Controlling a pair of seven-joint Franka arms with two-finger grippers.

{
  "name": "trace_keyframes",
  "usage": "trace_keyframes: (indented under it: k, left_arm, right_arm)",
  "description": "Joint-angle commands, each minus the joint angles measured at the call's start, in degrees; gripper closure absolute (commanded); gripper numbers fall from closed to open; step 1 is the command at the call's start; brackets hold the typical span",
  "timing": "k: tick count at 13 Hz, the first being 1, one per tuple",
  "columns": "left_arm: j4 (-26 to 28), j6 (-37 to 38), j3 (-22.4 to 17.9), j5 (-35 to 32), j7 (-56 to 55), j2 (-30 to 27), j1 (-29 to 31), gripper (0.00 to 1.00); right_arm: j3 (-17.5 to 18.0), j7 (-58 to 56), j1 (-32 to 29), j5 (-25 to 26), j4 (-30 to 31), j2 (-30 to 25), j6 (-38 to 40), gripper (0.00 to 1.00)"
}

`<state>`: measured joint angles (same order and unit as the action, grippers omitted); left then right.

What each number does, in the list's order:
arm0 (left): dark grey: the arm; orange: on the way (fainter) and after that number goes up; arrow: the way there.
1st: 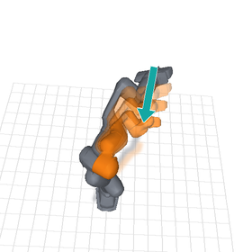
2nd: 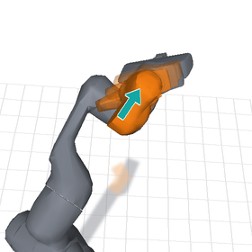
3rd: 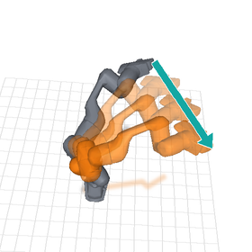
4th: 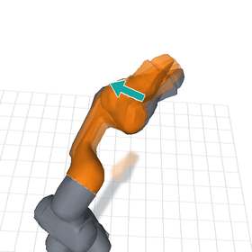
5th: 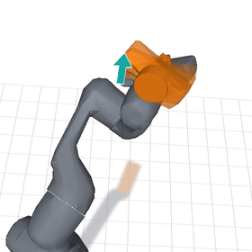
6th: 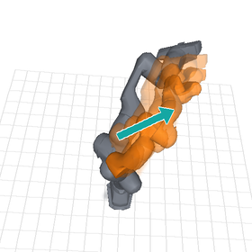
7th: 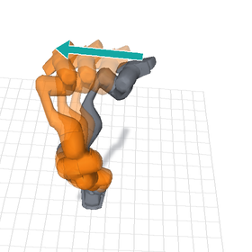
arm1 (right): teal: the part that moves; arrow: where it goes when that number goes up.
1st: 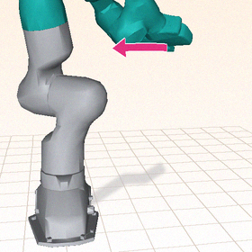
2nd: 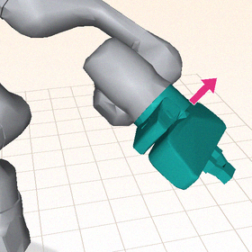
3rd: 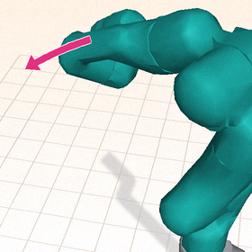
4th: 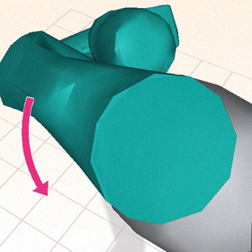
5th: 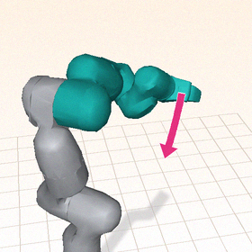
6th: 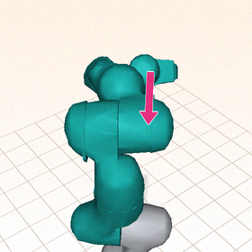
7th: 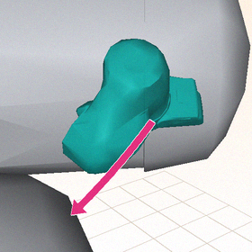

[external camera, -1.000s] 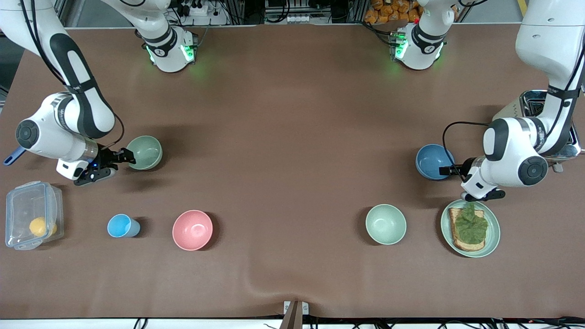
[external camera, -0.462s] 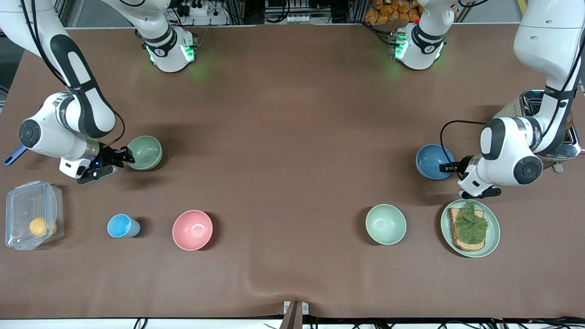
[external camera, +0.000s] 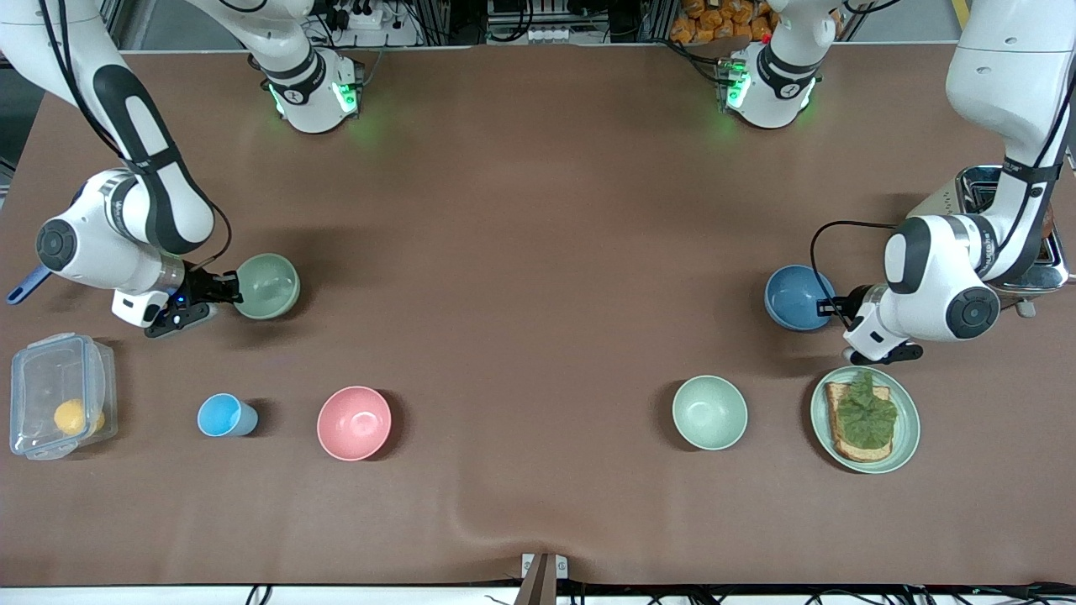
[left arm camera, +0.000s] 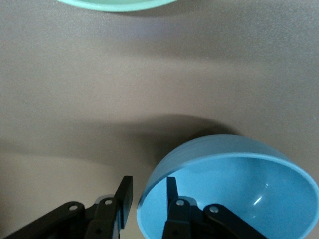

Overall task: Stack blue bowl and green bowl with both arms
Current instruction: 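Close the right gripper on the green rim while the left gripper grips the blue rim, then carry the green bowl with the right gripper to the table middle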

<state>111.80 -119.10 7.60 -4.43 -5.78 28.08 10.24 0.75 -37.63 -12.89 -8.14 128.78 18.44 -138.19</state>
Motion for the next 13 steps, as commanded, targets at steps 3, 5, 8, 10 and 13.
trace_keyframes:
  k: [3,5,8,10,13]
  left_arm:
    - [0.43,-0.08,0.48,-1.01,1.04,-0.31,0.75,1.0]
    - [0.08,-0.08,0.48,-1.01,1.04,-0.39,0.58,1.0]
    - [-1.05,-0.08,0.75,-0.58,1.21,-1.44,0.14,1.0]
    - [-4.21,2.8,2.84,-0.22,1.04,-2.76,0.48,1.0]
    - [-9.04,7.99,3.99,-0.22,1.04,-4.7,0.57,1.0]
  right_arm:
    - [0.92,-0.95,-0.65,-3.27,-0.98,-0.6,2.99,1.0]
    - [0.92,-0.69,-0.12,-4.6,-3.52,-1.13,8.09,1.0]
    - [1.01,1.93,2.16,-4.6,-3.89,-2.97,8.9,1.0]
    - [0.84,11.83,7.76,-4.51,-4.15,-5.51,10.83,1.0]
    - [0.84,24.67,14.63,-4.42,-5.29,-7.54,12.76,1.0]
